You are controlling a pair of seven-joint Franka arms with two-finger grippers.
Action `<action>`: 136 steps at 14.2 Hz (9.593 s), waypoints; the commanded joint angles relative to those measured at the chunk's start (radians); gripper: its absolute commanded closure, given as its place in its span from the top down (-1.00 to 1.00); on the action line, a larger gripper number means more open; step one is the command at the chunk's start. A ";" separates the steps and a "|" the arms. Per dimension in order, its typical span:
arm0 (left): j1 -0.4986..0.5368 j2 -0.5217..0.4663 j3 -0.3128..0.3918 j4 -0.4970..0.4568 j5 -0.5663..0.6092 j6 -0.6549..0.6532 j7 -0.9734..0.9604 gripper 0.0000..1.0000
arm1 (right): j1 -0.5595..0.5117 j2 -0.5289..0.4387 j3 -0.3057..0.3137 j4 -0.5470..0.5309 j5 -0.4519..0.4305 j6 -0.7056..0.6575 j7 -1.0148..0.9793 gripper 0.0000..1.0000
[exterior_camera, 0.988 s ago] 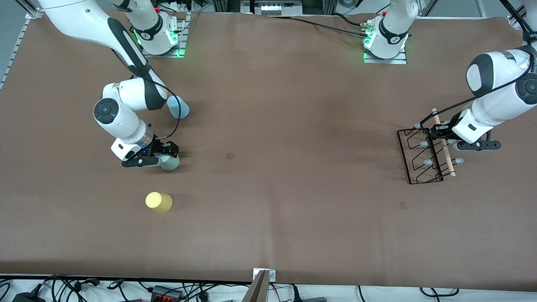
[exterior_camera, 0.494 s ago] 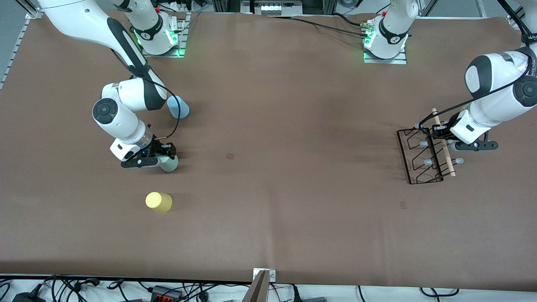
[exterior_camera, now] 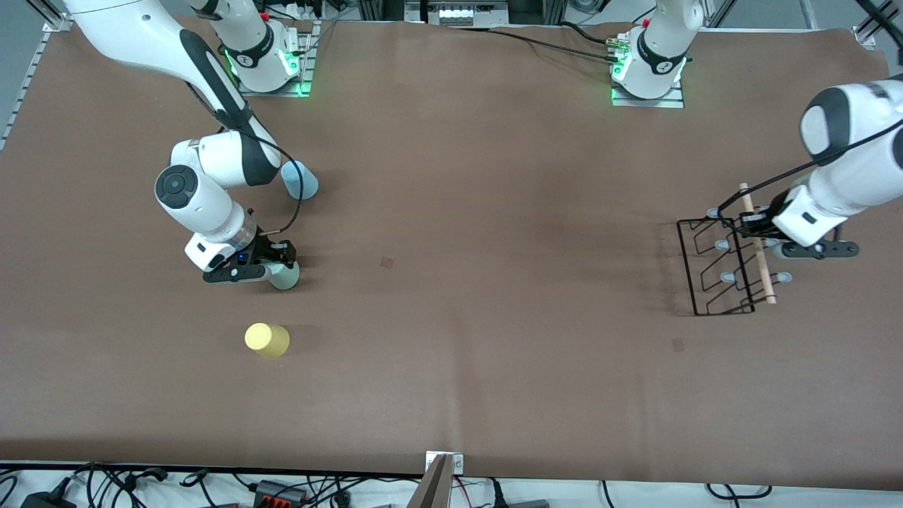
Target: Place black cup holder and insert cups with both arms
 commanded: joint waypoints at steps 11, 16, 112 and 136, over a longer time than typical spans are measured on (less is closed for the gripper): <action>-0.381 0.060 -0.022 0.363 -0.006 -0.310 -0.372 -0.93 | -0.010 -0.394 0.001 0.061 -0.006 -0.598 -0.078 -0.82; -0.606 0.102 -0.022 0.383 -0.005 -0.308 -0.658 -0.98 | -0.010 -0.417 0.000 0.063 -0.007 -0.635 -0.081 -0.82; -0.144 -0.188 -0.045 0.305 -0.002 -0.402 -0.077 1.00 | -0.102 0.293 0.075 0.455 -0.216 0.018 -0.018 1.00; -0.144 -0.181 -0.037 0.320 -0.008 -0.417 -0.086 1.00 | 0.382 -0.040 0.041 0.507 -0.061 -0.428 0.739 -0.83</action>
